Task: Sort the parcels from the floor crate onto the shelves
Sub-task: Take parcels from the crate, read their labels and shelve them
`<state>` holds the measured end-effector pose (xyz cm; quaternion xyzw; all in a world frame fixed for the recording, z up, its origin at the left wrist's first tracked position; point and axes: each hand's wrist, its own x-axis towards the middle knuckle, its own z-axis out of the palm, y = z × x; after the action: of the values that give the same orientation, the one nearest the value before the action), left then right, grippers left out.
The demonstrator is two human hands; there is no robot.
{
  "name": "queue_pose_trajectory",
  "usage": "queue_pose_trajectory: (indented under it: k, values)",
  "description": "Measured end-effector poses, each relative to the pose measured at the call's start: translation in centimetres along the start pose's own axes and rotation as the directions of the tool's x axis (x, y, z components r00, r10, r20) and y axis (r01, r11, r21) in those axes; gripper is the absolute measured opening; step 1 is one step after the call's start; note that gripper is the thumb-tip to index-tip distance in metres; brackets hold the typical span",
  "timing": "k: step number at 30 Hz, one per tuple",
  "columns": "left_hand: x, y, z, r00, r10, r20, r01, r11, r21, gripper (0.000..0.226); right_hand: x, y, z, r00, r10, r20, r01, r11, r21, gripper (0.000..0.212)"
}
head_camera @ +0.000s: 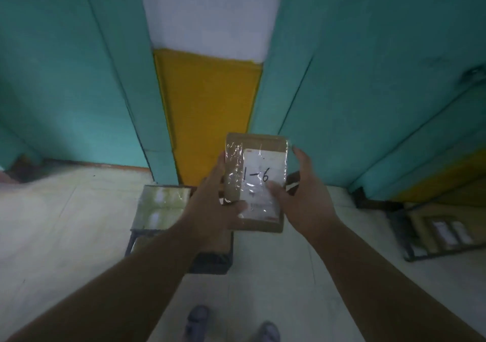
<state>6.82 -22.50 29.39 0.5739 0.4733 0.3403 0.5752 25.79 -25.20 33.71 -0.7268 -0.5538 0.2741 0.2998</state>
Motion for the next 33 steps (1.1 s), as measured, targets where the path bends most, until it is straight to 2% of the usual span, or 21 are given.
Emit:
queue_pose_trajectory:
  k: [6, 9, 12, 15, 18, 20, 23, 25, 29, 33]
  values:
    - [-0.5, 8.3, 11.4, 0.965, 0.217, 0.144, -0.232, 0.968, 0.099, 0.097, -4.3, 2.8, -14.2, 0.963, 0.004, -0.269, 0.011, 0.998, 0.057, 0.097]
    - [-0.6, 11.4, 19.8, 0.943, 0.271, 0.193, -0.296, 0.949, 0.113, 0.091, -8.6, 7.2, -22.0, 0.913, 0.039, -0.407, -0.014, 0.998, 0.064, 0.094]
    - [-1.7, 13.2, 29.8, 0.924, 0.308, 0.227, -0.335, 0.938, 0.090, 0.084, -13.7, 12.6, -29.7, 0.866, 0.067, -0.495, -0.085, 0.996, -0.013, 0.091]
    - [-3.4, 14.0, 40.1, 0.900, 0.332, 0.282, -0.368, 0.926, 0.087, 0.070, -18.3, 18.0, -36.9, 0.835, 0.103, -0.541, -0.159, 0.986, -0.058, 0.086]
    - [-5.2, 15.4, 48.8, 0.880, 0.325, 0.346, -0.374, 0.923, 0.086, 0.057, -21.9, 22.6, -42.9, 0.785, 0.159, -0.599, -0.214, 0.976, -0.022, 0.080]
    - [-6.0, 16.4, 53.5, 0.872, 0.312, 0.376, -0.362, 0.930, 0.068, 0.055, -23.4, 25.3, -45.7, 0.765, 0.203, -0.611, -0.230, 0.973, 0.035, 0.072]
    - [-5.8, 17.9, 60.2, 0.840, 0.313, 0.443, -0.363, 0.931, 0.030, 0.055, -24.1, 29.5, -49.3, 0.794, 0.237, -0.559, -0.181, 0.971, 0.155, 0.073]
    - [-4.3, 18.7, 64.5, 0.808, 0.301, 0.507, -0.351, 0.936, 0.003, 0.051, -24.0, 32.8, -52.1, 0.790, 0.276, -0.548, -0.150, 0.953, 0.264, 0.075]
    - [-0.6, 20.9, 74.3, 0.708, 0.281, 0.648, -0.319, 0.946, -0.061, 0.051, -23.7, 38.9, -58.8, 0.670, 0.345, -0.657, -0.150, 0.930, 0.335, 0.076]
    - [1.1, 24.9, 85.5, 0.595, 0.272, 0.757, -0.282, 0.952, -0.121, 0.040, -24.8, 43.7, -66.2, 0.507, 0.401, -0.763, -0.245, 0.916, 0.319, 0.068]
